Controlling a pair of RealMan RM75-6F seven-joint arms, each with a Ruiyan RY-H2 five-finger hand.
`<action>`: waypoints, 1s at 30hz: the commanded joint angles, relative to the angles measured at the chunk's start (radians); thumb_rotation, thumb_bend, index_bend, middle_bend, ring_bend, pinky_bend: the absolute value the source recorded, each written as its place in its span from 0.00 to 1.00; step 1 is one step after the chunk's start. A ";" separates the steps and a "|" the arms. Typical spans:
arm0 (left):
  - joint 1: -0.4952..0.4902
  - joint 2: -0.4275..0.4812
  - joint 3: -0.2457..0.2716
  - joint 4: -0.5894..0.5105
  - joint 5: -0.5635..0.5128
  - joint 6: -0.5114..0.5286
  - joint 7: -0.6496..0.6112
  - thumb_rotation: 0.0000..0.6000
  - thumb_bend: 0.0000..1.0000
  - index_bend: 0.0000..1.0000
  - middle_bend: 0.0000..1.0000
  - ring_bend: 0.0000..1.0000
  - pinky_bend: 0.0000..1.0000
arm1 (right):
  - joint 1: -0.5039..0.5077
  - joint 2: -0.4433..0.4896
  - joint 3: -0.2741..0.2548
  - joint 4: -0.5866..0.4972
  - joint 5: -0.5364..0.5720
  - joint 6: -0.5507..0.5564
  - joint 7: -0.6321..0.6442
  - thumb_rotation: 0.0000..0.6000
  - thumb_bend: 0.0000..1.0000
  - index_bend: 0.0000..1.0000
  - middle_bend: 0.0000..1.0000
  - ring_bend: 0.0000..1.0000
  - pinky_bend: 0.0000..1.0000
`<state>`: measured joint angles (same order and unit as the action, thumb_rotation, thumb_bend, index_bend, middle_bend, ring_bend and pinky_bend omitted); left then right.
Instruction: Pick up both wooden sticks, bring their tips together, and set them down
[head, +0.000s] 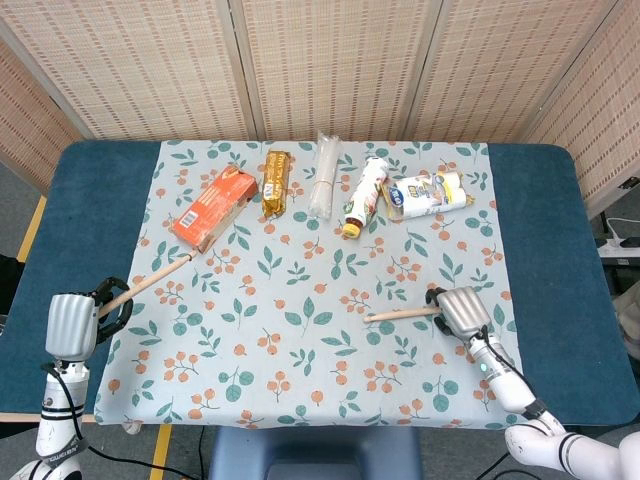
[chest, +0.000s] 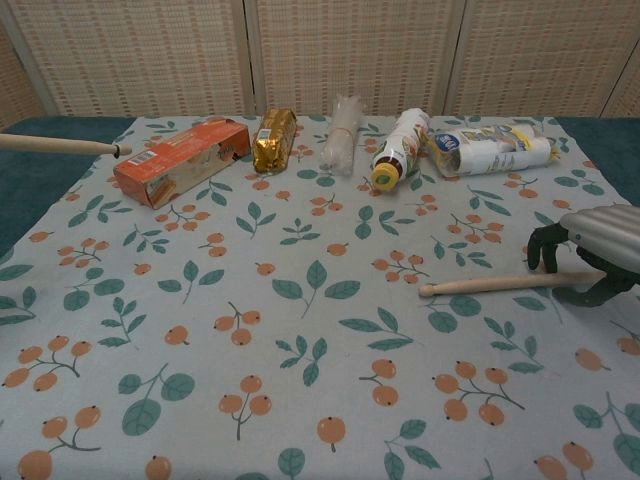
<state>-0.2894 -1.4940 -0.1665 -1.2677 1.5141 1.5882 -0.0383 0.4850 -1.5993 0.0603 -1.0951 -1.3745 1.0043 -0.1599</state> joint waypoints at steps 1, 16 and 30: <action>0.002 0.001 -0.001 0.003 -0.003 -0.001 -0.006 1.00 0.41 0.73 0.92 1.00 1.00 | 0.002 -0.019 -0.002 0.025 -0.004 0.003 -0.008 1.00 0.28 0.42 0.44 0.87 0.98; 0.011 0.007 0.001 -0.007 -0.002 0.007 -0.019 1.00 0.41 0.73 0.91 1.00 1.00 | -0.011 -0.070 -0.005 0.109 -0.028 0.055 -0.013 1.00 0.65 0.64 0.55 0.89 1.00; 0.009 -0.020 -0.027 -0.044 -0.032 0.002 -0.120 1.00 0.41 0.73 0.92 1.00 1.00 | -0.039 0.008 0.018 0.020 -0.073 0.173 0.095 1.00 1.00 0.78 0.63 0.89 1.00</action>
<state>-0.2786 -1.5084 -0.1876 -1.3032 1.4910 1.5978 -0.1418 0.4522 -1.6091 0.0706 -1.0548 -1.4380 1.1565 -0.0841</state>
